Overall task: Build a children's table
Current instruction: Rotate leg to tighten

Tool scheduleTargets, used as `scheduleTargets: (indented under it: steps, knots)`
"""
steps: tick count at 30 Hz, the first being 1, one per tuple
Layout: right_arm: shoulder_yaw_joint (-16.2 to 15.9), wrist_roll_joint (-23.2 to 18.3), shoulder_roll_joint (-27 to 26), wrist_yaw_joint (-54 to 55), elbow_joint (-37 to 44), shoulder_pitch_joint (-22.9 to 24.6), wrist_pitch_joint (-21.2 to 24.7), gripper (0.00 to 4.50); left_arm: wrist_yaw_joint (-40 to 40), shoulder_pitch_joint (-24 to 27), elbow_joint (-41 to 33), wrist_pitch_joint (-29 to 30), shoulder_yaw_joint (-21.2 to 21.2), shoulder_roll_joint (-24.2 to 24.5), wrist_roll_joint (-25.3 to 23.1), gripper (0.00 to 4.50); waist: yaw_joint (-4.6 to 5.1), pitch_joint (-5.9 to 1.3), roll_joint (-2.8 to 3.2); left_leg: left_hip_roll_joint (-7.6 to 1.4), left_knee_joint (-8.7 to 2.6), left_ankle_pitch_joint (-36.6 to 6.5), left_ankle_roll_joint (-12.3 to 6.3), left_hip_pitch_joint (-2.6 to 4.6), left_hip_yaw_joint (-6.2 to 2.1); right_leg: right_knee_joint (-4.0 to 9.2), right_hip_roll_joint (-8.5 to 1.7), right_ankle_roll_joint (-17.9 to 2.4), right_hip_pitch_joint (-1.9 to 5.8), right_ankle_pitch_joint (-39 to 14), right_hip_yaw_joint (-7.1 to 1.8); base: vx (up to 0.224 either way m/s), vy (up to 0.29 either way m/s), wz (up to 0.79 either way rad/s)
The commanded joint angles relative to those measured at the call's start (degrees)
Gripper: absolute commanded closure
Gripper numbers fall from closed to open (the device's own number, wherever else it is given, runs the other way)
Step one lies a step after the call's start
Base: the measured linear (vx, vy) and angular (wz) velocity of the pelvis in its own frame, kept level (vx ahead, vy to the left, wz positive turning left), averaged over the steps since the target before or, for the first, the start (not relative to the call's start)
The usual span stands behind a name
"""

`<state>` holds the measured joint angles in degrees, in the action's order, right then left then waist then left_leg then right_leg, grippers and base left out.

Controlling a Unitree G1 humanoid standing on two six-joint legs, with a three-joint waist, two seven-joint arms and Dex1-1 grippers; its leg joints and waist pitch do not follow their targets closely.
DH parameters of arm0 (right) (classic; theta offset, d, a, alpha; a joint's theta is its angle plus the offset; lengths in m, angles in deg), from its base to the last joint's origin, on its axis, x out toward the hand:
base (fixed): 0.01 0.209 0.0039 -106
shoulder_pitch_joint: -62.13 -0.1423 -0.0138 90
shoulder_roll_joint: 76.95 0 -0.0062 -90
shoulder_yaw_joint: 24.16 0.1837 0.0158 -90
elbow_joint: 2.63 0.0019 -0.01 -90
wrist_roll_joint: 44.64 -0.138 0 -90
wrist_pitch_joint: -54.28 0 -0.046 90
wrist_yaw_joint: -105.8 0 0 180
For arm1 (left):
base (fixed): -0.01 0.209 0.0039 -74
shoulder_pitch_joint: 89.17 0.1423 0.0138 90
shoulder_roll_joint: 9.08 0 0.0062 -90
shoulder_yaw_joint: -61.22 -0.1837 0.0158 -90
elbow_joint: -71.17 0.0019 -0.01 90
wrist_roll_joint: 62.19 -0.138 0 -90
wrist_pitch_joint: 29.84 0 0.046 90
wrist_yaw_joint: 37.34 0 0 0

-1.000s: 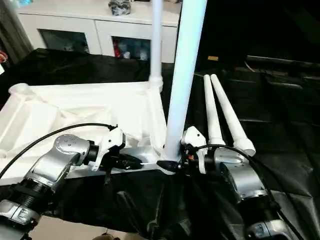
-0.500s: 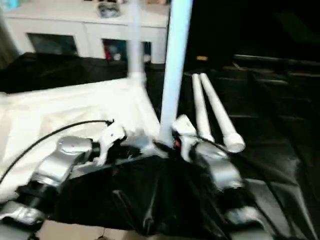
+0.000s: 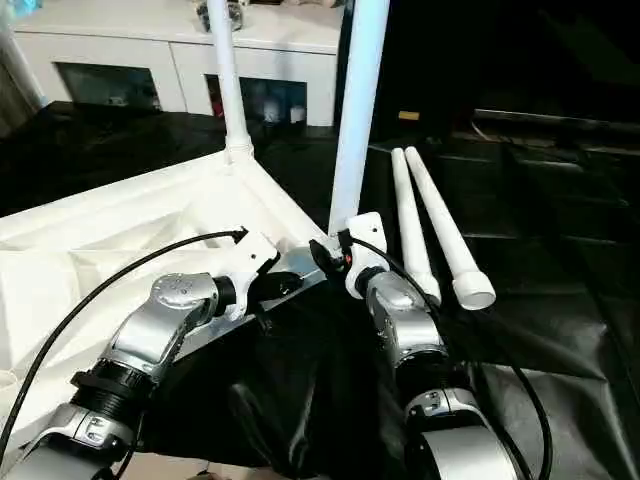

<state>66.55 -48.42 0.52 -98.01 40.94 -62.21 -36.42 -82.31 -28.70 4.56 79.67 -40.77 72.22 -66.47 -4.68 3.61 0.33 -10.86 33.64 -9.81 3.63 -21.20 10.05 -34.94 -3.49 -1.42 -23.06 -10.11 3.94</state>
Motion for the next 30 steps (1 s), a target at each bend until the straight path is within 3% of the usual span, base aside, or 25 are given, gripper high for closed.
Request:
scheduleTargets:
  steps: [1,2,5,6,10,11,12,13,16,24,25,26,29,30]
  knots:
    - [-4.2,1.1,-1.2,-5.5,-0.2,0.9,-0.2,0.7,-4.4,-0.8,-3.7,-3.6,-3.3,-2.0,3.2,4.5,-0.08,-4.24,-0.3,-2.33,-3.66,-10.9,-2.94,0.44,-0.66,4.4,-4.9,-11.4,2.92,-12.1,-2.9,0.0,0.0,0.0]
    - [-4.8,1.3,-0.5,-7.2,0.9,1.6,-0.4,0.7,-4.8,-0.9,-3.3,-3.8,-3.2,-1.4,3.1,4.5,-0.21,-4.16,0.03,-2.35,-3.7,-11.1,-3.07,0.44,-0.65,4.49,-4.85,-11.5,2.86,-11.6,-2.92,0.0,0.0,0.0]
    - [-5.4,1.1,0.8,-9.4,3.7,3.0,-0.1,0.7,-4.9,-1.4,-2.4,-4.2,-2.8,-0.9,3.0,4.5,-0.25,-4.13,-0.18,-2.34,-3.75,-11.2,-3.1,0.45,-0.65,4.43,-4.82,-11.8,3.0,-11.3,-2.92,0.0,0.0,0.0]
    - [-6.2,0.4,3.1,-12.4,8.5,5.7,0.7,0.7,-5.0,-2.3,-0.9,-4.7,-2.3,-0.5,2.9,4.5,-0.53,-4.02,-0.22,-2.33,-3.73,-11.8,-3.21,0.63,-0.61,4.73,-4.79,-11.1,2.96,-12.5,-2.95,0.0,0.0,0.0]
    - [-5.0,-0.4,6.5,-13.4,13.5,8.9,0.8,0.7,-4.9,-3.4,1.0,-5.5,-2.0,-0.4,2.6,4.5,-1.06,-3.96,-0.19,-2.4,-3.87,-13.2,-2.77,0.76,-0.66,4.97,-4.88,-10.3,2.78,-15.5,-2.99,0.0,0.0,0.0]
    - [-4.3,-1.0,7.3,-13.9,14.8,9.6,1.3,0.7,-5.0,-3.6,1.4,-5.8,-2.1,-0.4,2.5,4.5,-1.12,-3.86,0.37,-2.34,-3.93,-13.7,-2.57,0.7,-0.76,5.09,-4.9,-10.2,2.79,-16.4,-2.97,0.0,0.0,0.0]
    - [-3.9,-1.3,7.7,-14.3,15.4,10.0,1.5,0.7,-5.1,-3.7,1.7,-6.0,-2.1,-0.4,2.4,4.5,-1.21,-3.79,-0.07,-2.28,-3.87,-14.5,-2.49,0.87,-0.62,5.5,-4.8,-9.3,2.67,-17.9,-3.0,0.0,0.0,0.0]
    - [-3.6,-1.6,9.2,-15.7,17.5,11.2,1.8,0.7,-5.2,-4.0,2.6,-6.3,-2.0,-0.4,2.3,4.5,-1.24,-3.76,0.03,-2.24,-3.9,-14.9,-2.4,0.95,-0.65,5.63,-4.73,-9.0,2.64,-18.8,-3.0,0.0,0.0,0.0]
    - [-3.7,-2.4,11.9,-18.8,21.8,13.3,3.1,0.7,-4.6,-4.9,4.5,-6.9,-1.8,-0.5,1.8,4.5,-1.52,-3.88,0.33,-2.27,-3.85,-14.1,-2.59,0.69,-0.79,5.4,-4.69,-8.9,2.83,-17.4,-2.96,0.0,0.0,0.0]
    - [-3.5,-4.2,17.6,-23.4,29.5,16.6,7.1,0.7,-2.9,-7.1,9.1,-9.6,-0.9,-0.2,1.4,4.5,-1.93,-3.87,0.03,-2.12,-3.69,-13.6,-3.62,0.49,-0.88,5.75,-4.84,-7.5,2.93,-20.8,-2.69,0.0,0.0,0.0]
    - [-3.6,-4.2,18.2,-23.8,30.4,16.9,7.5,0.7,-2.4,-7.4,9.7,-10.2,-0.8,-0.3,1.3,4.5,-1.82,-3.86,-0.39,-2.06,-3.66,-13.3,-3.82,0.35,-0.8,5.83,-4.76,-7.4,2.96,-20.8,-2.63,0.0,0.0,0.0]
    - [-3.6,-4.4,18.8,-24.2,31.4,17.3,8.1,0.7,-1.6,-7.8,10.3,-11.0,-0.6,-0.4,1.0,4.5,-1.87,-3.91,-0.21,-2.04,-3.66,-12.9,-3.93,0.25,-0.89,5.7,-4.74,-7.4,3.0,-20.6,-2.6,0.0,0.0,0.0]
    - [-4.1,-5.4,20.3,-25.8,35.4,18.8,11.0,0.7,1.6,-9.3,12.3,-12.8,1.6,-1.6,2.0,4.5,-2.01,-3.98,-0.51,-2.04,-3.53,-12.0,-4.43,0.2,-0.86,5.63,-4.72,-7.1,3.07,-19.7,-2.59,0.0,0.0,0.0]
    - [-4.6,-5.2,20.6,-25.7,36.5,19.3,11.6,0.67,1.2,-9.6,12.0,-12.8,2.1,-1.7,2.8,4.22,-2.13,-4.1,-0.54,-2.1,-3.44,-10.9,-4.69,0.19,-0.87,5.42,-4.79,-7.5,3.05,-18.2,-2.65,0.0,0.0,0.0]
